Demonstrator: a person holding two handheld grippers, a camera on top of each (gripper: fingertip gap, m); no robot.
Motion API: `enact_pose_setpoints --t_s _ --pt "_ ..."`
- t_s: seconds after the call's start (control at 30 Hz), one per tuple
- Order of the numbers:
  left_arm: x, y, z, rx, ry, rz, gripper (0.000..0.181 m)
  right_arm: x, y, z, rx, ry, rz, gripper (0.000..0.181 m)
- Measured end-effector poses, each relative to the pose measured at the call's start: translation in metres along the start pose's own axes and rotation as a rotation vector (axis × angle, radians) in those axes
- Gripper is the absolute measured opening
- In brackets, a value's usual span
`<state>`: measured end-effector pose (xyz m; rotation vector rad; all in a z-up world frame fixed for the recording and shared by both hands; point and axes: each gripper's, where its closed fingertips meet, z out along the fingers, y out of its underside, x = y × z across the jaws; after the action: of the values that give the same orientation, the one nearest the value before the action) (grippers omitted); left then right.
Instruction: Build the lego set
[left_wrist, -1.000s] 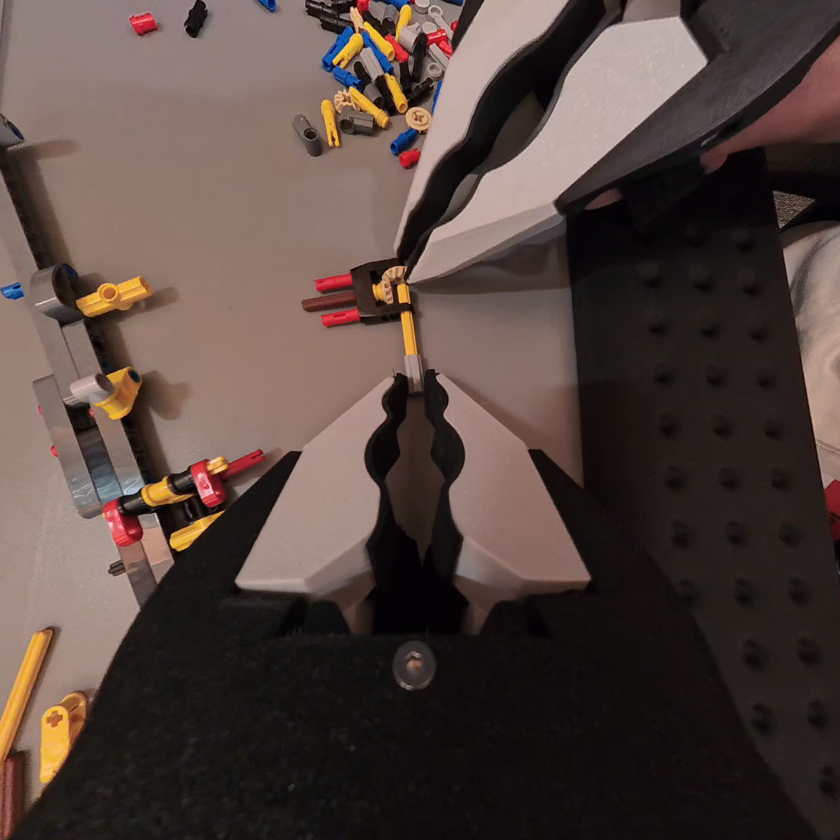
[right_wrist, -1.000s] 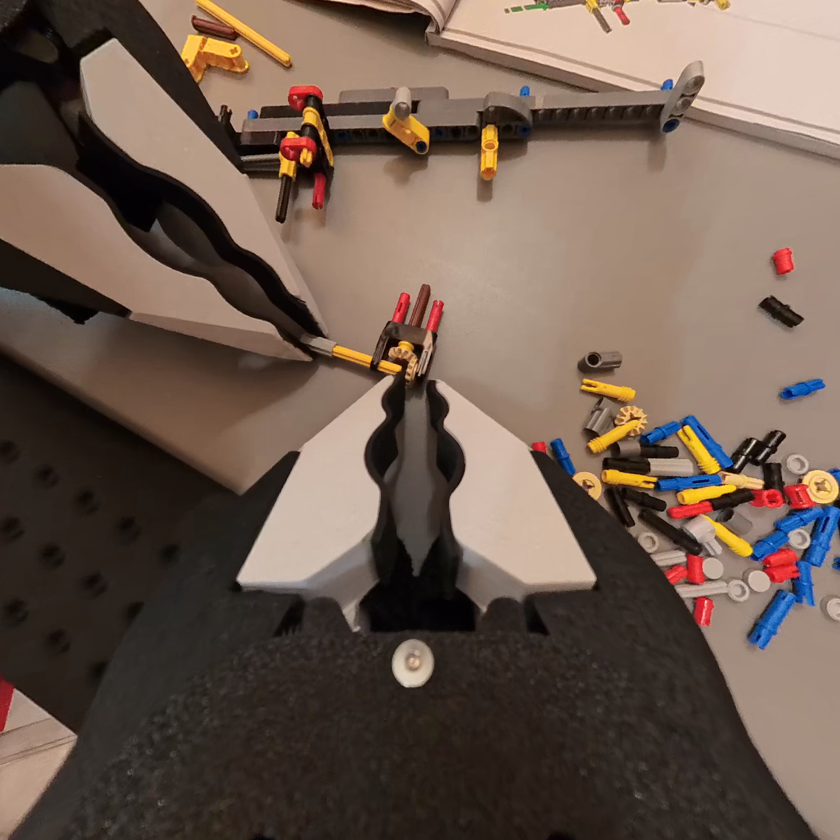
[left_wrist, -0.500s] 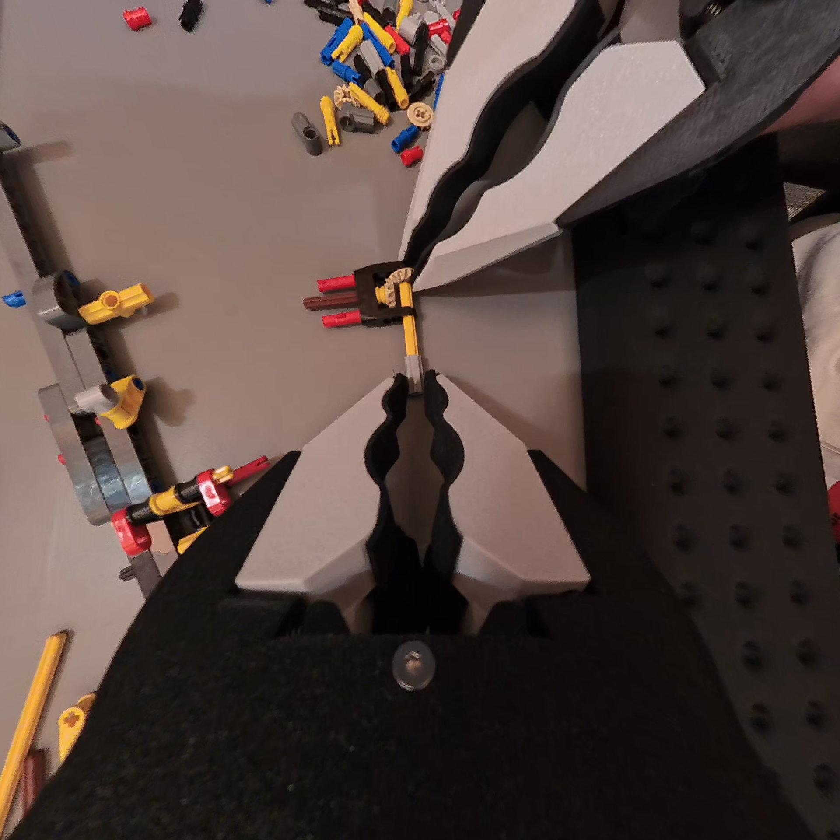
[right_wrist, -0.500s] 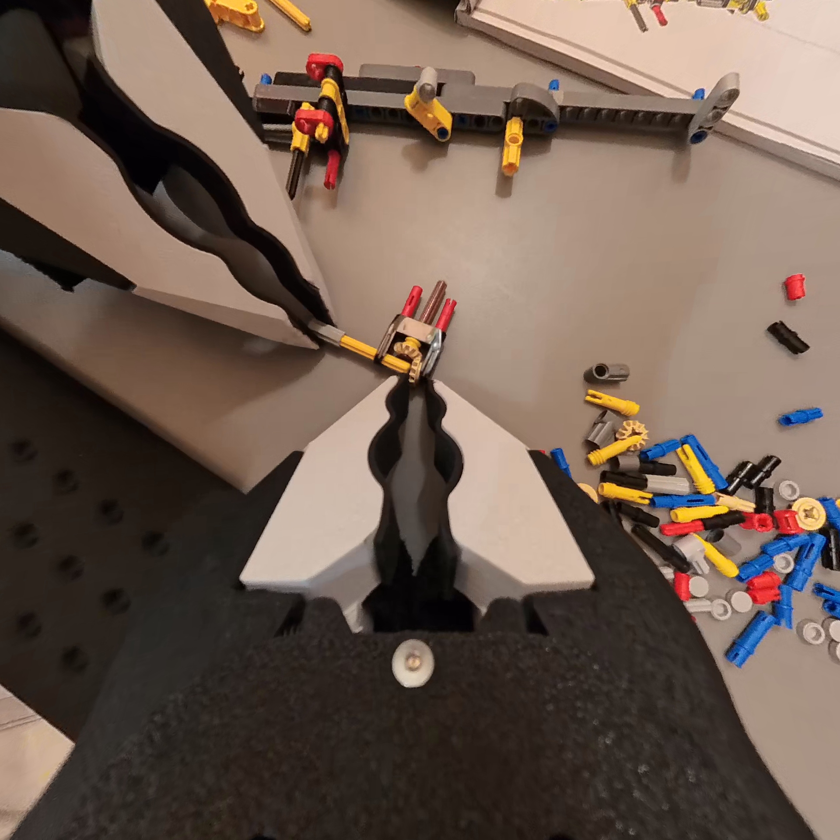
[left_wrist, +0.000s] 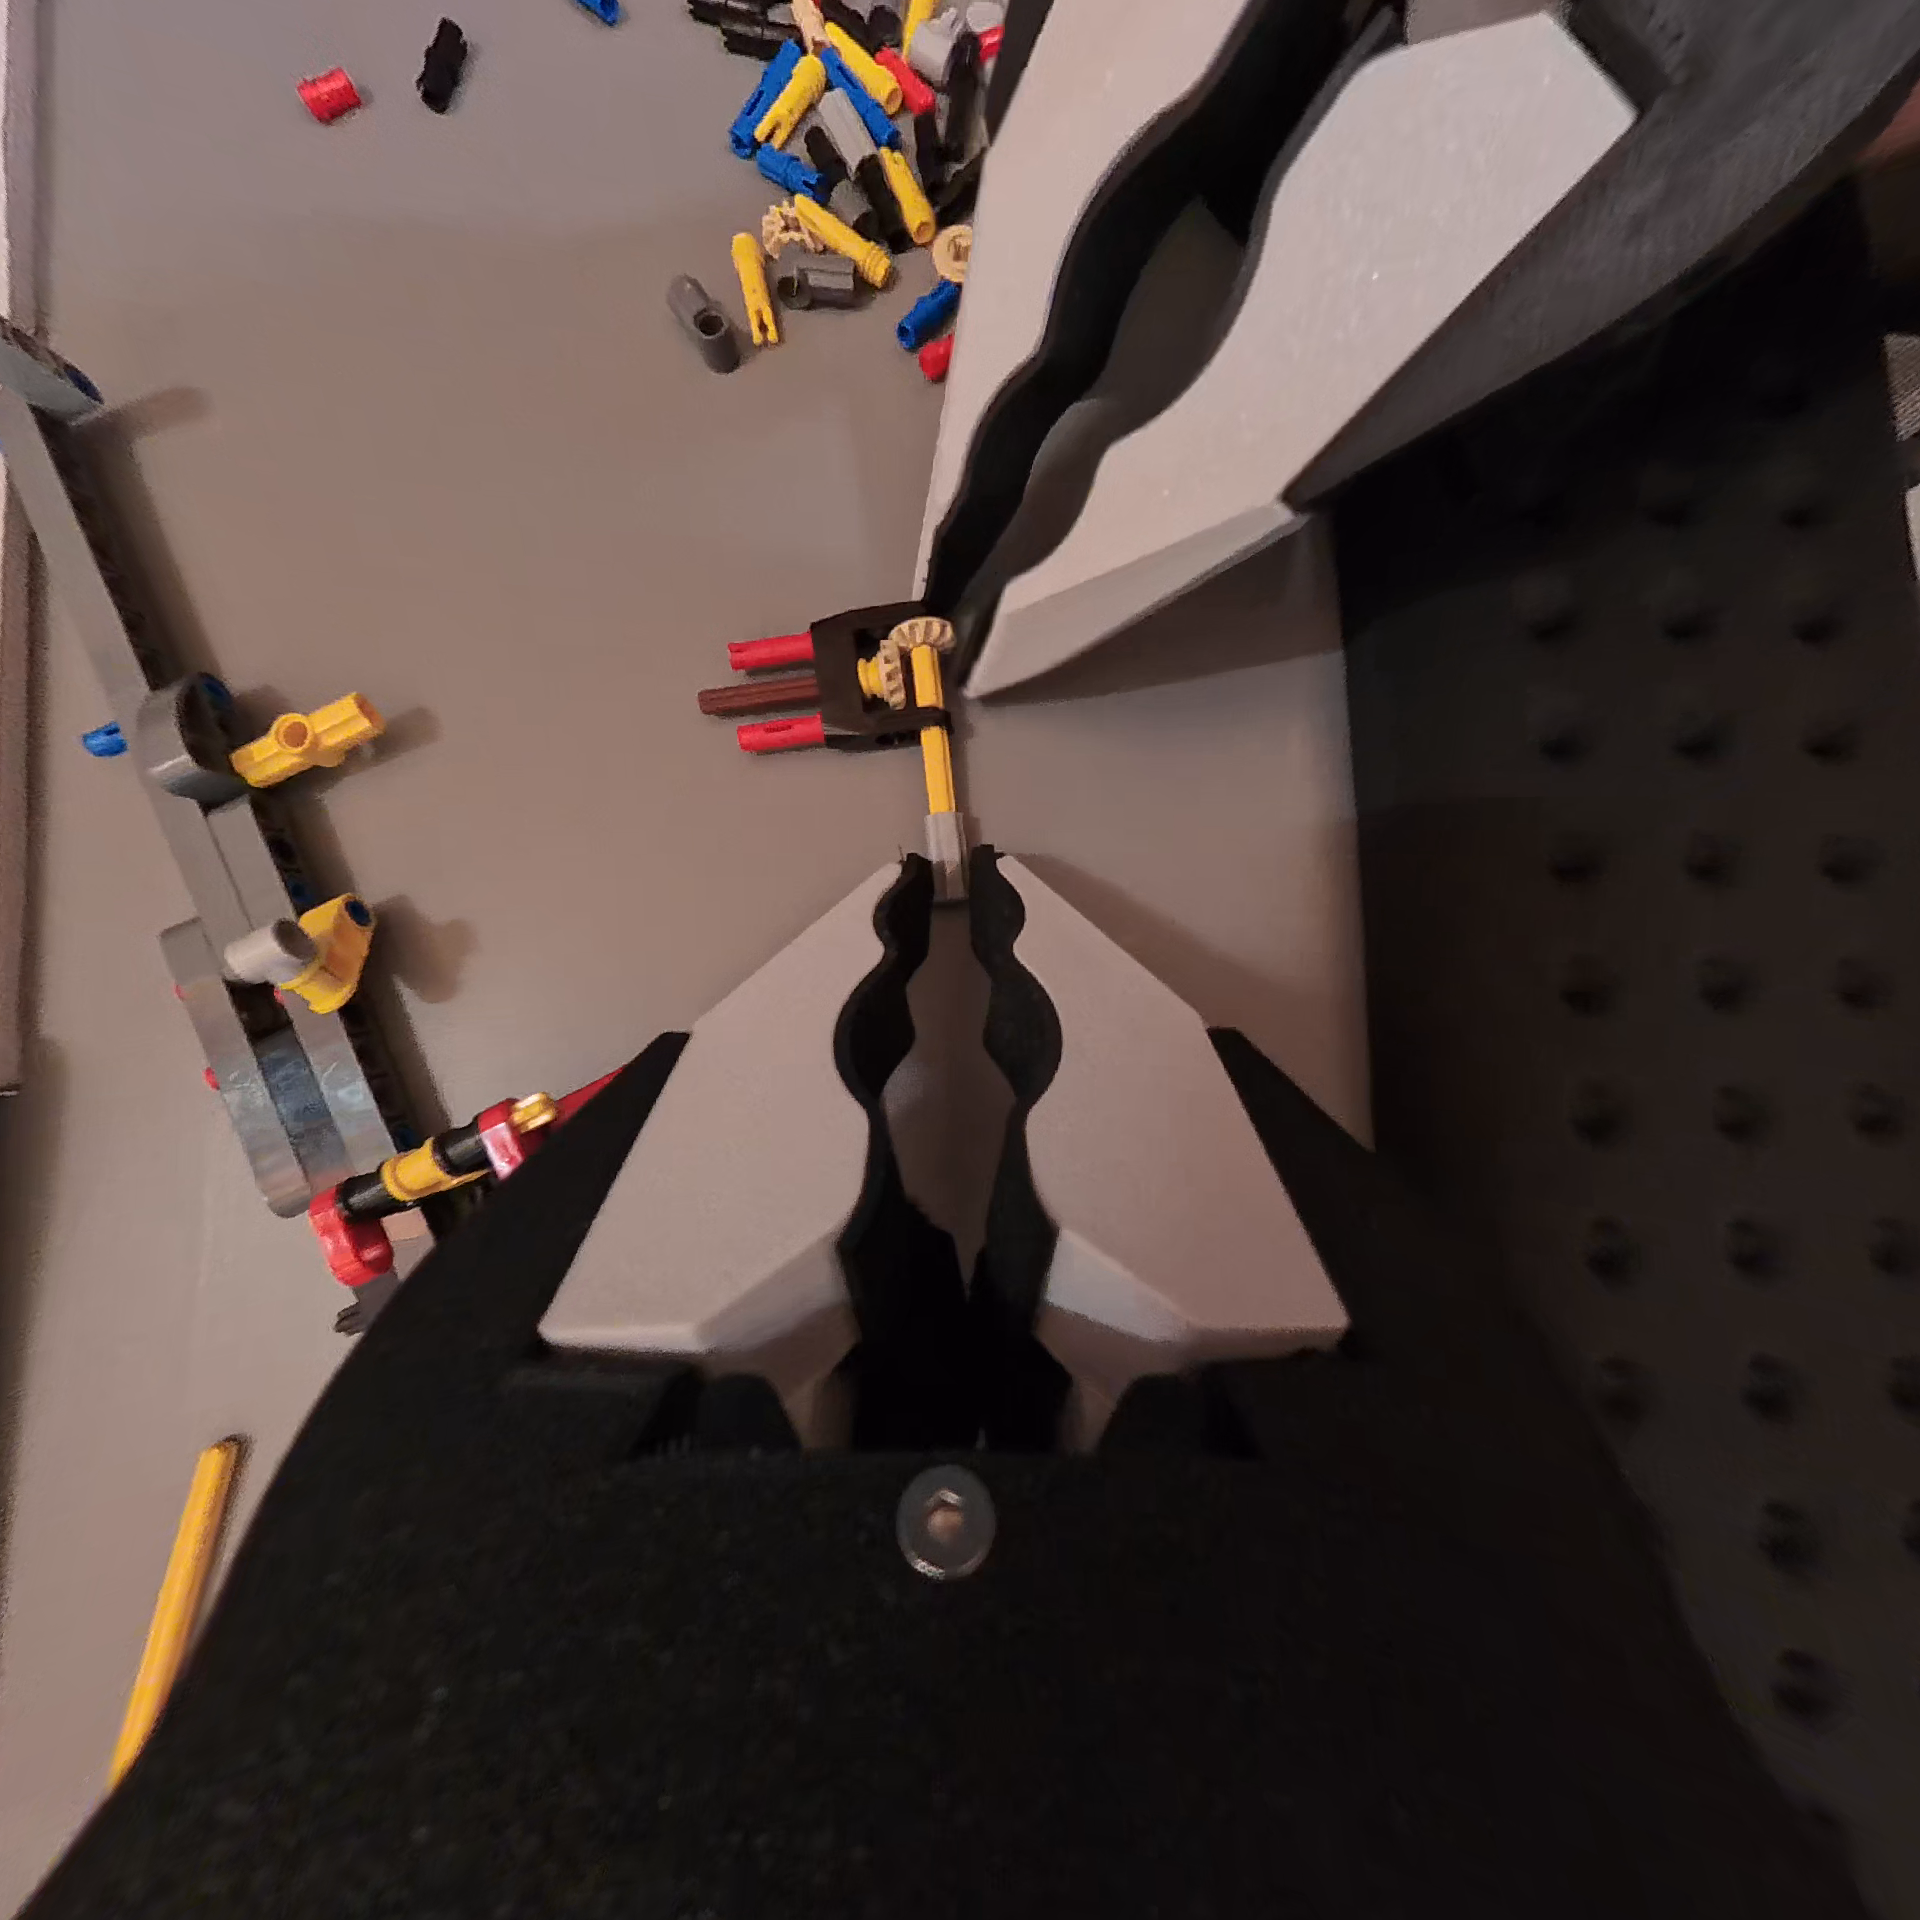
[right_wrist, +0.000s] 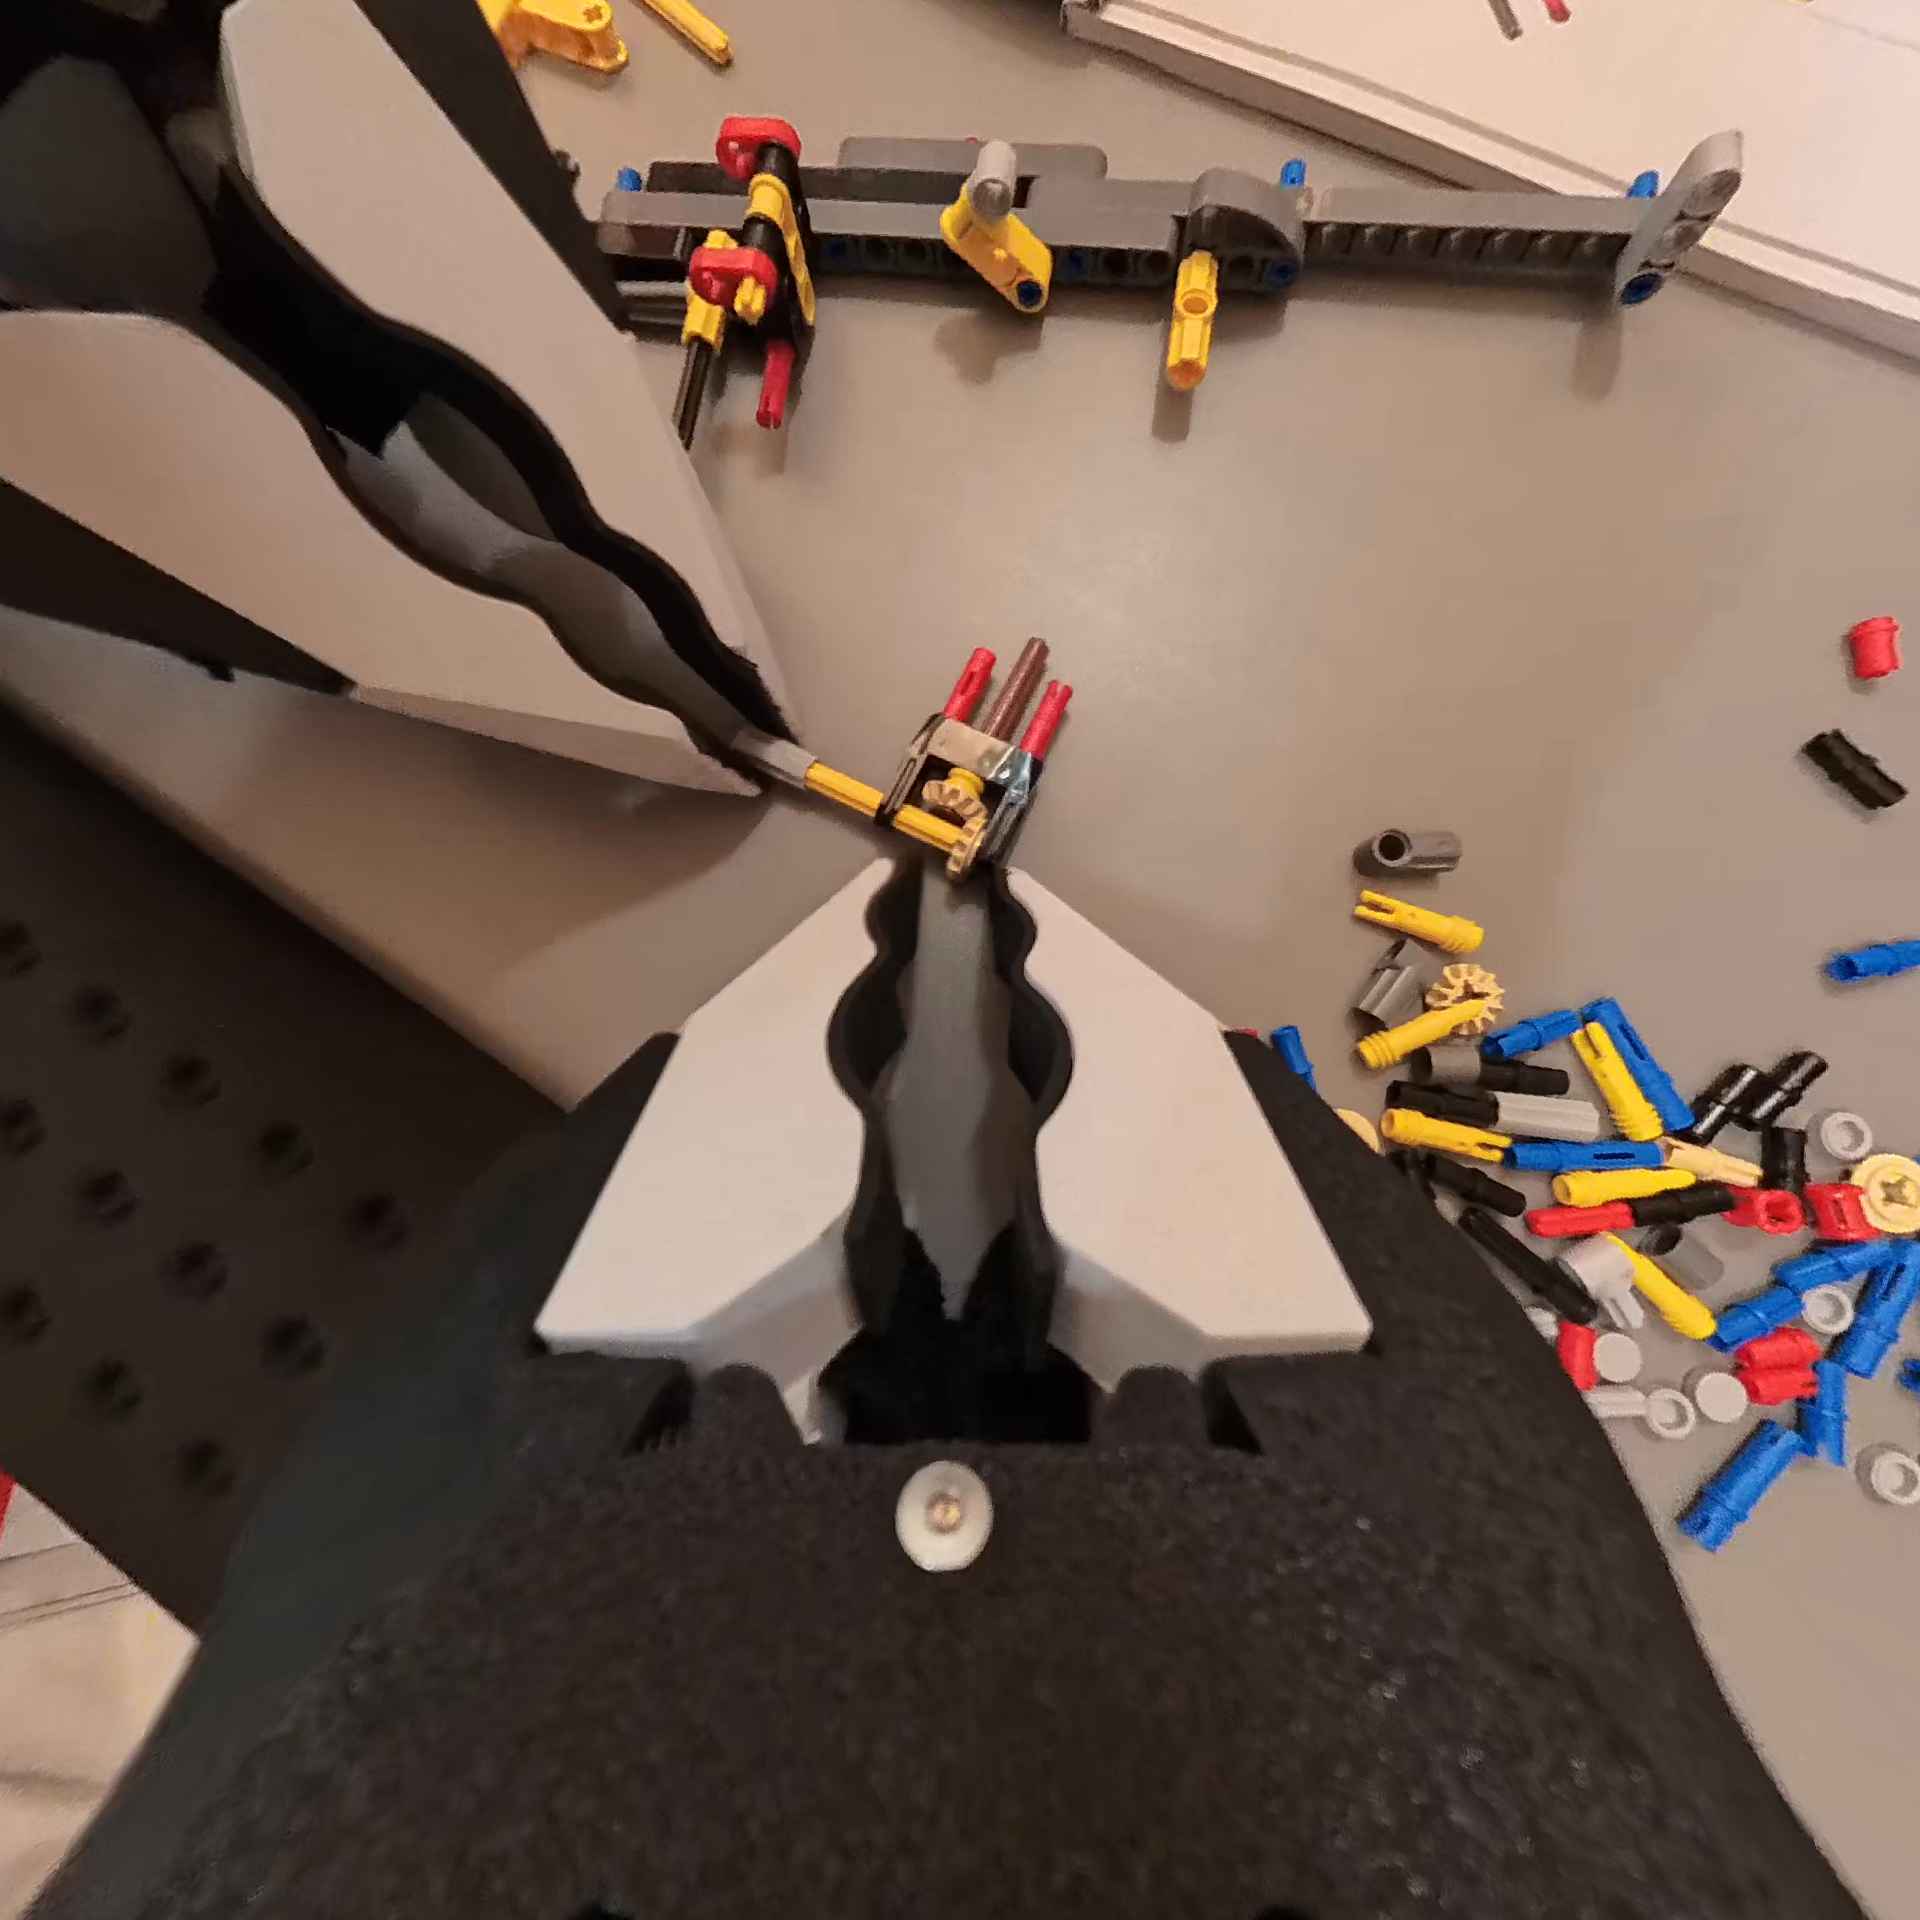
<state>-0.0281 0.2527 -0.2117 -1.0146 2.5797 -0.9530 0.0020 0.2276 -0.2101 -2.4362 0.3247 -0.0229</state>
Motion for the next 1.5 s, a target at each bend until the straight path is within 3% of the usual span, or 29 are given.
enact_pose_setpoints --t_s 0.33,0.5,0.63,0.87,1.2,1.5 --pt "0.0043 0.0008 -0.001 -0.007 0.052 -0.007 0.006 -0.0079 -0.0007 -0.0009 0.001 -0.095 0.005 0.023" --pt "0.0039 0.0005 -0.0008 -0.009 0.052 -0.011 0.005 -0.0055 0.0003 -0.0003 -0.006 -0.046 -0.049 0.018" --pt "0.0048 -0.0016 0.0008 -0.009 0.046 -0.031 0.005 -0.0042 0.0002 0.0015 -0.013 0.032 -0.129 0.023" --pt "0.0027 -0.0017 0.0006 -0.009 0.039 -0.134 0.005 -0.003 -0.0006 0.0015 -0.006 0.024 -0.1 0.021" --pt "0.0006 -0.0006 0.0003 -0.039 -0.009 -0.13 0.005 -0.0033 -0.001 0.0013 -0.003 0.008 -0.085 0.02" --pt "0.0035 -0.0003 -0.0009 -0.039 0.06 -0.234 0.006 -0.0012 -0.0041 0.0004 0.021 0.025 -0.083 0.015"
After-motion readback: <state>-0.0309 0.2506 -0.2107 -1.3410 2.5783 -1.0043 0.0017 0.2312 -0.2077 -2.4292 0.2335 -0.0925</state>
